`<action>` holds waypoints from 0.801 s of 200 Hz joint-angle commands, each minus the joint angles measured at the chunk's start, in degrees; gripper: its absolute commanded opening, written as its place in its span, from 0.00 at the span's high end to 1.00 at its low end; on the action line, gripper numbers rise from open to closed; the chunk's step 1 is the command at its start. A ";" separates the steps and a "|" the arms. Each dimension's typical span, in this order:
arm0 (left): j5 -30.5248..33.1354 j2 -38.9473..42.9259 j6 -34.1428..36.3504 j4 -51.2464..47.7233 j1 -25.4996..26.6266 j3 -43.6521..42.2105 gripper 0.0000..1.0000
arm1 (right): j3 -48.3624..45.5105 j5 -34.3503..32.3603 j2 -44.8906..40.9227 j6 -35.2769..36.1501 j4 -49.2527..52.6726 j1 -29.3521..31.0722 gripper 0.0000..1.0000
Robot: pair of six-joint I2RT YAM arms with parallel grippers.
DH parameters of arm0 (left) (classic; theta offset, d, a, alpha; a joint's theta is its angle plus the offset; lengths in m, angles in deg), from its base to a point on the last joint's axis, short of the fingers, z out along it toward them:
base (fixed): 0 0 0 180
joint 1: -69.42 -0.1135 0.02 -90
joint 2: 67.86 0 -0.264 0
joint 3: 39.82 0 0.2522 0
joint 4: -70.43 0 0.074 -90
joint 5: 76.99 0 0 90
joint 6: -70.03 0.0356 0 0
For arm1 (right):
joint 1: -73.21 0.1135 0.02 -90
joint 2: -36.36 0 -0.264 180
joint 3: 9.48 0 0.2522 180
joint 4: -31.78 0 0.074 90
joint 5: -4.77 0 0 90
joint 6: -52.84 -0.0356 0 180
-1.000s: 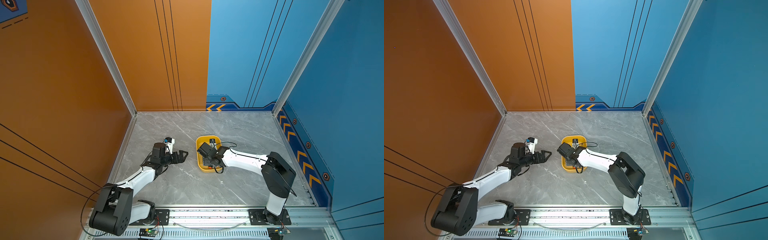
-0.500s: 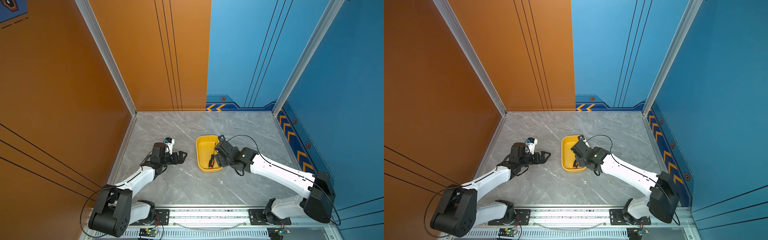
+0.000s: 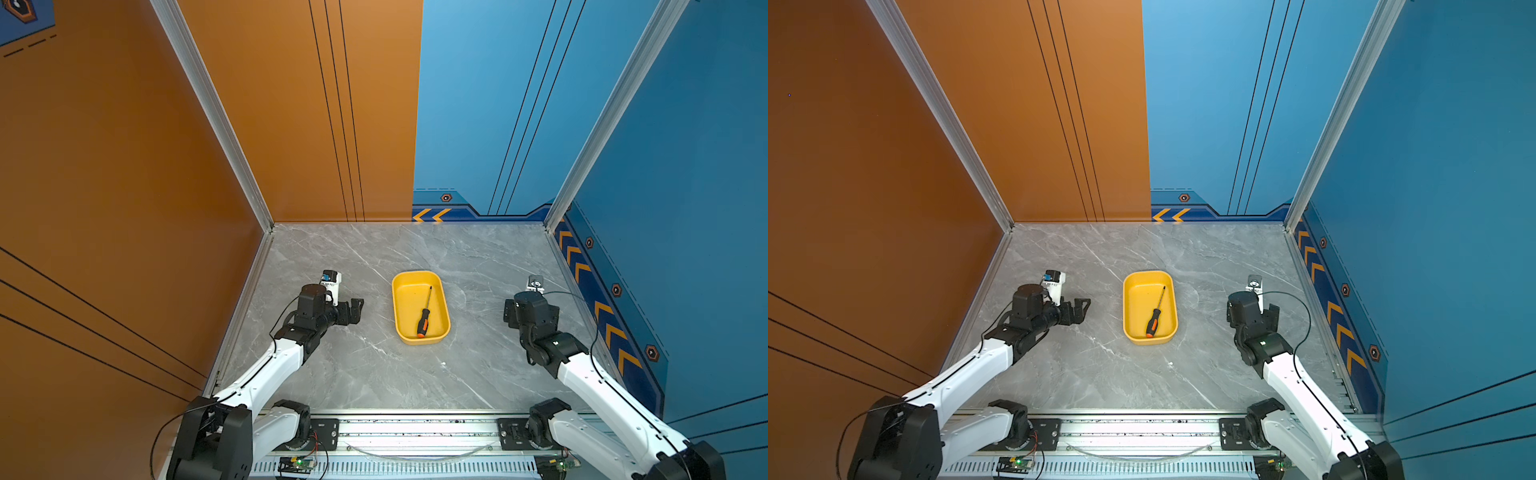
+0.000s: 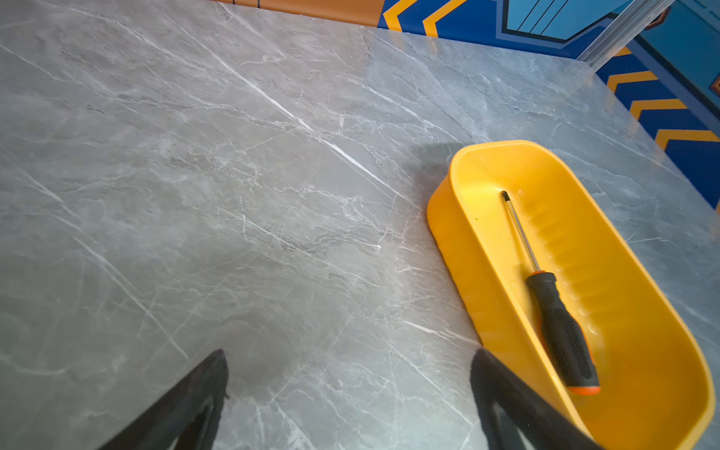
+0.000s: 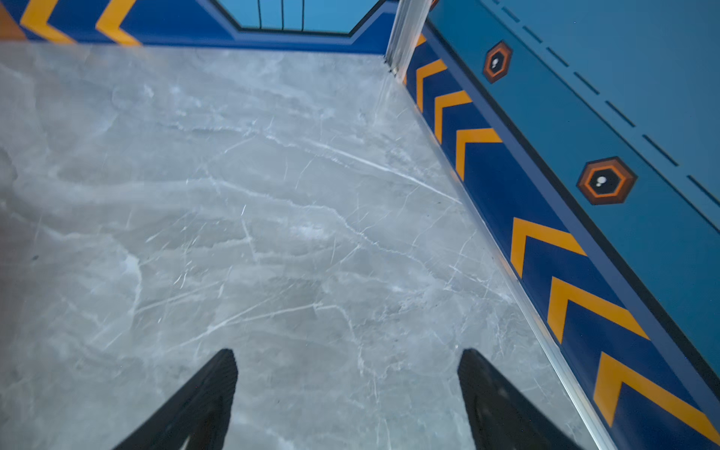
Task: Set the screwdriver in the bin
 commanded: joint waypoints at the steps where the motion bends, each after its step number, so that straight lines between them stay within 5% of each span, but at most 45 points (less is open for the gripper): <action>1: 4.72 0.91 4.67 2.94 -0.92 -0.16 0.02 | -10.32 1.03 -4.86 5.60 -23.55 -3.20 0.13; 23: 7.68 1.88 6.69 8.61 -1.52 -3.02 0.02 | -19.79 5.66 -7.19 5.76 -40.39 -7.94 0.12; 60: 8.41 4.83 12.54 17.04 -2.30 -7.71 0.02 | -25.00 9.66 -4.51 5.51 -51.00 -12.71 0.12; 103: 14.29 5.90 15.00 28.12 -4.87 -15.09 0.02 | -26.12 13.90 7.26 5.26 -63.02 -14.69 0.13; 160: 9.03 -2.30 11.62 35.80 -11.32 -16.37 0.02 | -21.89 17.72 24.75 6.84 -76.38 -14.76 0.13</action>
